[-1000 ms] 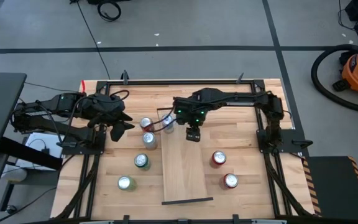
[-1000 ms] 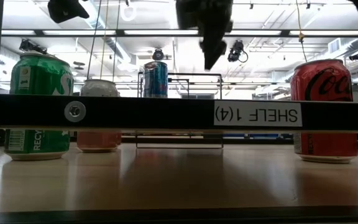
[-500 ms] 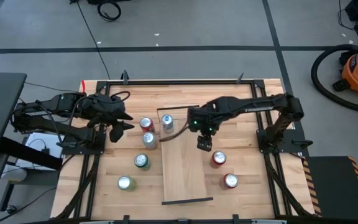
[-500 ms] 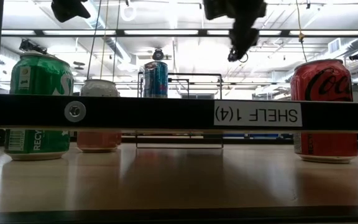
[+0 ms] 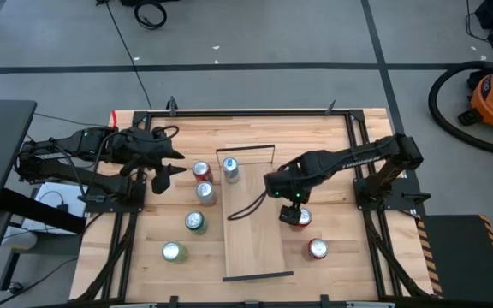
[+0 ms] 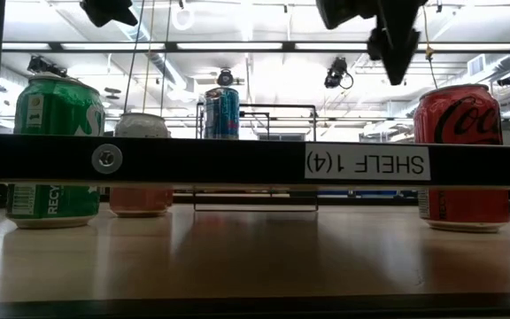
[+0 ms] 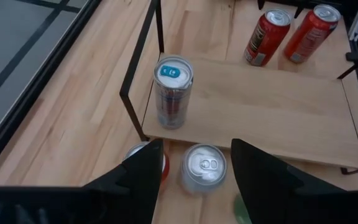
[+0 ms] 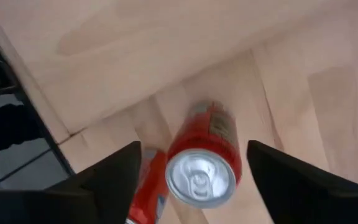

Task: Place canned beverage on shelf
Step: Put the red and black soda can on the shelf

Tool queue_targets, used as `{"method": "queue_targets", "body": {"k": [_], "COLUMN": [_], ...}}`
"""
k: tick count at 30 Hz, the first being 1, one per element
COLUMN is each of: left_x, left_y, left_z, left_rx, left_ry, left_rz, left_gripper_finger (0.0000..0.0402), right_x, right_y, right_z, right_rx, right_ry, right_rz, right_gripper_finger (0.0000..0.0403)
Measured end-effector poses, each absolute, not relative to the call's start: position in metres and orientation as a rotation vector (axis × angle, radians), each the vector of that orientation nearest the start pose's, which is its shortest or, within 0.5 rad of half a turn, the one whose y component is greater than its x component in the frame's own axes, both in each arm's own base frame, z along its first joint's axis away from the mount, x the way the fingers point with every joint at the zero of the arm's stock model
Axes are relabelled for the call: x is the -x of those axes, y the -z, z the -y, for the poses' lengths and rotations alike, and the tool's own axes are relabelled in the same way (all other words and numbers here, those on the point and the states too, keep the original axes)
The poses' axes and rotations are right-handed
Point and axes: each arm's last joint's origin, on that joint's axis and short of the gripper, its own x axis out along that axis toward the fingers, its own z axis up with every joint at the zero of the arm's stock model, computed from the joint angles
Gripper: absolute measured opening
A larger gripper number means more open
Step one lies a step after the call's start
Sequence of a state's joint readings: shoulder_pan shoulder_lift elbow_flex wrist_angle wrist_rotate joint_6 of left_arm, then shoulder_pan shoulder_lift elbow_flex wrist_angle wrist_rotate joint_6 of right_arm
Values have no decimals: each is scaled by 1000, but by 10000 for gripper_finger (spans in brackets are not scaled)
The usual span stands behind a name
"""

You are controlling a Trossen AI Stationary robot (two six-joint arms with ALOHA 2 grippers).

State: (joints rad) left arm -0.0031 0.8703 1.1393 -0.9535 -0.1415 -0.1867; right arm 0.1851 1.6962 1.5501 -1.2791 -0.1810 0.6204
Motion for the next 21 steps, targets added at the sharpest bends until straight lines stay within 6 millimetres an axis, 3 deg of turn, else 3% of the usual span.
{"method": "queue_targets", "body": {"k": [5,9,21], "left_x": [-145,-145,-146], "left_y": [-367,-368,-368], "left_z": [-4,-4,-4], "left_rx": [129,111,131], "left_ry": [-197,-192,-197], "left_rz": [-668,-662,-653], "left_gripper_finger": [199,199,199], "right_x": [-307,-305,-293], "right_y": [-292,-277,-235], "right_z": [-68,-68,-76], "right_rx": [-526,-578,-638], "right_ry": [234,264,309], "right_rz": [-1504,-1542,-1635], "right_gripper_finger": [368,393,399]}}
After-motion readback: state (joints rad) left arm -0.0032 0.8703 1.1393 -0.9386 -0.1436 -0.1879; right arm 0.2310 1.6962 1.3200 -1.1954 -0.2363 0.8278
